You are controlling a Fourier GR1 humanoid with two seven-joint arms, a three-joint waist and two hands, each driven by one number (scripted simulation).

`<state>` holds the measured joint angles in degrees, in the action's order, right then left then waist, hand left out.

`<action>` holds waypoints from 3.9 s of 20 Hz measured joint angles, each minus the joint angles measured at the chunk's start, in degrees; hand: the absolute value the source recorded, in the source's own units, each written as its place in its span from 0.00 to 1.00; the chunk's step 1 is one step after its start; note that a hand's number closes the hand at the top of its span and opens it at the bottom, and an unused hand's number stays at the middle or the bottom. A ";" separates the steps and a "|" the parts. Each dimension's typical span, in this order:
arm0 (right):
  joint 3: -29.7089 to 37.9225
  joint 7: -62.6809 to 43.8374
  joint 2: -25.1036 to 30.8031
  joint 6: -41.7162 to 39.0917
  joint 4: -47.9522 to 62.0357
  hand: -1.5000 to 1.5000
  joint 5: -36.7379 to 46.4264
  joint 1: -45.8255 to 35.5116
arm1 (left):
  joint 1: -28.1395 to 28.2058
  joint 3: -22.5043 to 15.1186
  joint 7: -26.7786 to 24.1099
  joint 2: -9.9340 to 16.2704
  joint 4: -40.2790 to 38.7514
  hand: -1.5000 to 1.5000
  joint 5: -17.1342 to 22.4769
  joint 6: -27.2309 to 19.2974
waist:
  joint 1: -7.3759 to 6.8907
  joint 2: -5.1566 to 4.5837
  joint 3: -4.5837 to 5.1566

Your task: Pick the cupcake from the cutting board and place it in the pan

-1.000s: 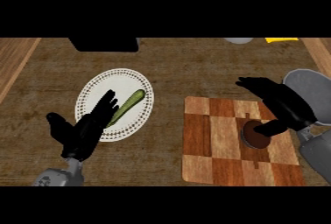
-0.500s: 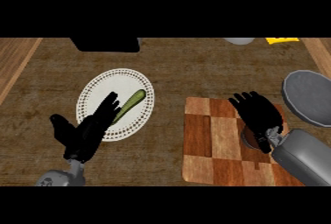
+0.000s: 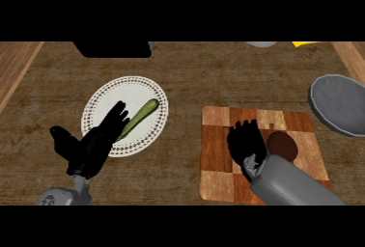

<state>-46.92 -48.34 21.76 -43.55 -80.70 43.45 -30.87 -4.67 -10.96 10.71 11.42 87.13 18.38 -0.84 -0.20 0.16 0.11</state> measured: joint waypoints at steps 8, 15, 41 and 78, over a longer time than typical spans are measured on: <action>1.02 -1.12 -2.03 -1.17 0.14 0.00 6.86 3.23 | 1.14 0.31 0.24 -0.91 1.11 0.50 -1.07 0.24 | 0.12 -0.07 -0.09; 1.16 0.15 0.99 -2.20 -0.49 0.00 14.10 5.30 | 0.39 0.92 1.08 -1.51 1.17 0.50 -1.86 0.78 | 0.19 -0.10 -0.10; 13.21 15.80 -0.88 15.10 5.69 1.00 25.73 9.28 | 2.34 3.89 2.60 -4.29 3.45 0.50 -4.16 2.45 | 1.08 0.12 0.03; 53.58 31.89 -3.31 67.45 0.81 1.00 3.51 17.24 | -0.07 4.73 2.98 -5.85 1.72 0.50 -5.65 3.75 | -0.26 -0.34 -0.16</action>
<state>6.66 -16.45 18.45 23.91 -79.89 46.96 -13.63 -4.74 -6.23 13.69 5.57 88.84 12.73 2.91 -0.46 -0.18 -0.05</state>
